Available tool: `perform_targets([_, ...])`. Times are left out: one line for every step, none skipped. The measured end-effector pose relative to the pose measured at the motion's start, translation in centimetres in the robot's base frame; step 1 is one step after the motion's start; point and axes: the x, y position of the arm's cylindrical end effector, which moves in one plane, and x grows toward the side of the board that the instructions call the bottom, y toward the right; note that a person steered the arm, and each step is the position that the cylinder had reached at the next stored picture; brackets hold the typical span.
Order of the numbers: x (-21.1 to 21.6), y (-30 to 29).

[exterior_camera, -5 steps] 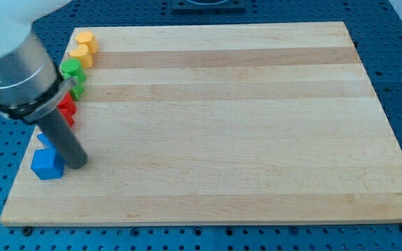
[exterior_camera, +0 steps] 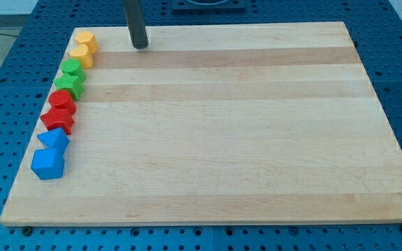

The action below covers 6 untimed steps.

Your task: Move your arm close to the left of the green circle

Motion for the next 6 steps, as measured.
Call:
perform_targets([-2.8,-2.2])
perform_targets([-1.3,-2.2])
perform_targets([0.8,-2.3])
perform_targets([2.4,-2.4])
perform_targets([-0.9,-2.4])
perform_targets([-3.6,-3.6])
